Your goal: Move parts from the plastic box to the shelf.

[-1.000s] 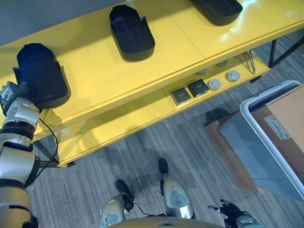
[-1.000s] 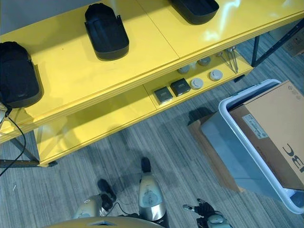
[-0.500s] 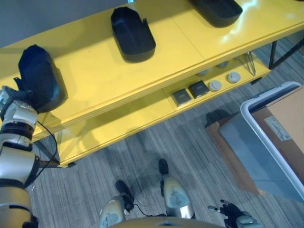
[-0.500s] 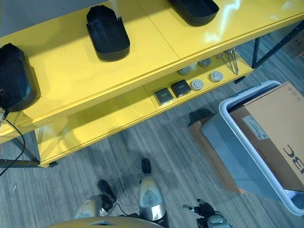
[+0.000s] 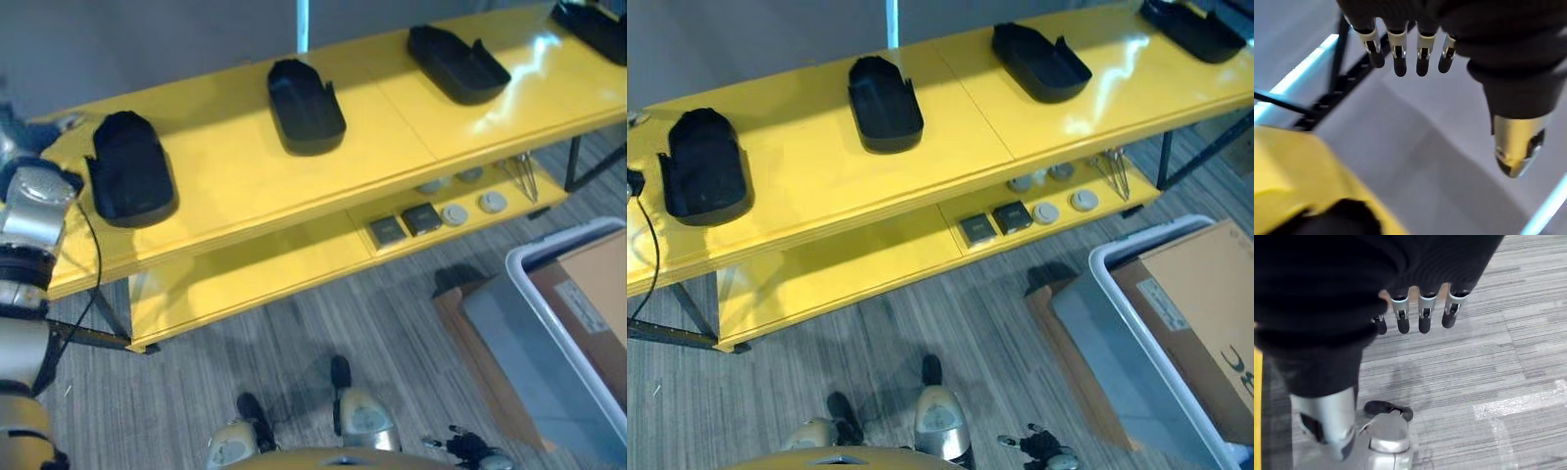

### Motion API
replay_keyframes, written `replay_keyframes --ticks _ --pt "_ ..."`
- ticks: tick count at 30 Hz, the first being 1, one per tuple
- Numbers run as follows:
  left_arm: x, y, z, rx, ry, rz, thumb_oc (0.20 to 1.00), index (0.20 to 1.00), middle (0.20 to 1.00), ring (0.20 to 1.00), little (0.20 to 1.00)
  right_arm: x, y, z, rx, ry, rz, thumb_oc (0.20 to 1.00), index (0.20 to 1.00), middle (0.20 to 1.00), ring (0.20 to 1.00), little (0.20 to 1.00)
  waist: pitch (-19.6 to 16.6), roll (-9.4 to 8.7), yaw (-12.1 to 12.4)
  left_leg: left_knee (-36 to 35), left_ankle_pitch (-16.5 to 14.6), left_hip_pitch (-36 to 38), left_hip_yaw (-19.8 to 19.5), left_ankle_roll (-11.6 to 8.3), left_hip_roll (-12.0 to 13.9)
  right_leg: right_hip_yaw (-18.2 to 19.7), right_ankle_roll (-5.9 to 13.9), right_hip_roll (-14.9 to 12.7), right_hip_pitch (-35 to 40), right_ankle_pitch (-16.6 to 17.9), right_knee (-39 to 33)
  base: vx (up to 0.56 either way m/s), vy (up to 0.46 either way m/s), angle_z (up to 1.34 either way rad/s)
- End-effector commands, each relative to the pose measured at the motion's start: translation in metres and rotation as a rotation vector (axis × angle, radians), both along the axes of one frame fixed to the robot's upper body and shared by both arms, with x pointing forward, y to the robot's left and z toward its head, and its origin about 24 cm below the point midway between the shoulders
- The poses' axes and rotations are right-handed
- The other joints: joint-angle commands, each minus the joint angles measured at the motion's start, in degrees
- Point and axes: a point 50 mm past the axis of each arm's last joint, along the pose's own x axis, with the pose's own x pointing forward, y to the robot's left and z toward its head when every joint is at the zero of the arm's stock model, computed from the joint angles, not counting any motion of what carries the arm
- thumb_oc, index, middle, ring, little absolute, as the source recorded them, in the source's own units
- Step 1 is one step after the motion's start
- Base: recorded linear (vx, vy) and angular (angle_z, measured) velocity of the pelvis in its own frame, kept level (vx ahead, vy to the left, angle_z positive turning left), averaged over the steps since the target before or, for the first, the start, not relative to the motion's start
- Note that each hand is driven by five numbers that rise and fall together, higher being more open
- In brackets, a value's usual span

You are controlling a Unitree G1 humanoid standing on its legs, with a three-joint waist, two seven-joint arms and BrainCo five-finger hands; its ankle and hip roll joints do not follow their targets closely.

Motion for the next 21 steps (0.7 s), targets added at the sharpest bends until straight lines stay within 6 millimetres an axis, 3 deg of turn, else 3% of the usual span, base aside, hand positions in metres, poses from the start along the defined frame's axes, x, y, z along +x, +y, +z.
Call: replay_keyframes --ticks 1,2,4,7,12,13,14,15,21 --pt "-0.032 -0.017 0.029 0.023 -0.213 -0.19 1.0 1.0 1.0 1.0 1.0 -0.04 0.003 -0.006 -0.046 0.098 -0.026 1.0 1.0 1.0 1.0 1.0 -3.95 0.03 1.97 3.43 -1.38 -3.4 -5.14 -0.63 3.06 0.46 5.07 -5.07 0.8 -4.99 3.16 0.02 -0.028 0.17" --pt "-0.044 -0.037 0.01 -0.018 -0.19 -0.335 1.0 1.0 1.0 1.0 1.0 -0.044 0.009 -0.008 -0.037 0.098 -0.048 1.0 1.0 1.0 1.0 1.0 -4.28 -0.31 3.37 3.06 -1.45 -3.22 -5.98 -0.71 2.76 -0.25 5.15 -5.07 1.47 -4.99 2.65 0.04 -0.031 0.17" --pt "-0.061 -0.057 -0.017 -0.04 -0.15 -0.473 1.0 1.0 1.0 1.0 1.0 -0.049 0.015 -0.009 -0.031 0.099 -0.07 1.0 1.0 1.0 1.0 1.0 -4.62 -0.45 4.39 2.65 -1.53 -2.82 -6.59 -0.68 2.52 -0.92 5.25 -5.03 2.3 -4.97 2.11 0.02 -0.013 0.18" --pt "-0.078 -0.073 -0.041 -0.084 -0.114 -0.598 1.0 1.0 1.0 1.0 1.0 -0.054 0.019 -0.01 -0.026 0.101 -0.086 1.0 1.0 1.0 1.0 1.0 -4.78 -0.58 5.42 2.35 -1.64 -2.51 -7.26 -0.62 2.26 -1.45 5.29 -5.05 2.88 -4.88 1.72 0.01 -0.005 0.18" --pt "-0.097 -0.082 -0.119 -0.341 0.126 -0.665 1.0 1.0 1.0 1.0 1.0 -0.06 0.024 -0.012 -0.016 0.099 -0.125 1.0 1.0 1.0 1.0 1.0 -4.63 -0.72 7.67 1.85 -1.56 -2.53 -8.31 -0.73 1.91 -2.28 5.34 -4.95 3.46 -4.58 1.12 -0.01 -0.003 0.1" --pt "-0.098 -0.083 -0.125 -0.364 0.142 -0.669 0.796 0.796 0.796 0.796 0.796 -0.061 0.024 -0.012 -0.015 0.099 -0.127 1.0 1.0 1.0 1.0 1.0 -4.59 -0.75 7.82 1.84 -1.53 -2.54 -8.35 -0.72 1.9 -2.34 5.31 -4.96 3.46 -4.55 1.12 -0.02 -0.003 0.05" --pt "-0.098 -0.083 -0.13 -0.396 0.155 -0.664 0.291 0.291 0.291 0.291 0.291 -0.061 0.024 -0.012 -0.014 0.1 -0.128 1.0 1.0 1.0 1.0 1.0 -4.57 -0.76 7.94 1.83 -1.5 -2.56 -8.39 -0.71 1.89 -2.39 5.28 -4.96 3.45 -4.53 1.12 -0.04 -0.008 0.04" --pt "-0.101 -0.086 -0.144 -0.436 0.174 -0.663 0.2 0.2 0.2 0.2 0.2 -0.061 0.025 -0.013 -0.012 0.101 -0.128 1.0 1.0 1.0 1.0 1.0 -4.5 -0.87 8.14 1.64 -1.49 -2.47 -8.41 -0.64 1.89 -2.58 5.34 -4.99 3.43 -4.53 1.19 -0.04 -0.008 0.03" --pt "-0.094 -0.106 -0.146 -0.4 0.13 -0.736 0.2 0.2 0.2 0.2 0.2 -0.061 0.024 -0.016 -0.017 0.104 -0.116 1.0 1.0 1.0 1.0 1.0 -4.38 -1.02 7.61 0.82 -1.13 -1.94 -7.54 -0.6 2.08 -2.81 5.45 -5.01 3.3 -4.18 1.05 -0.03 -0.001 0.01"
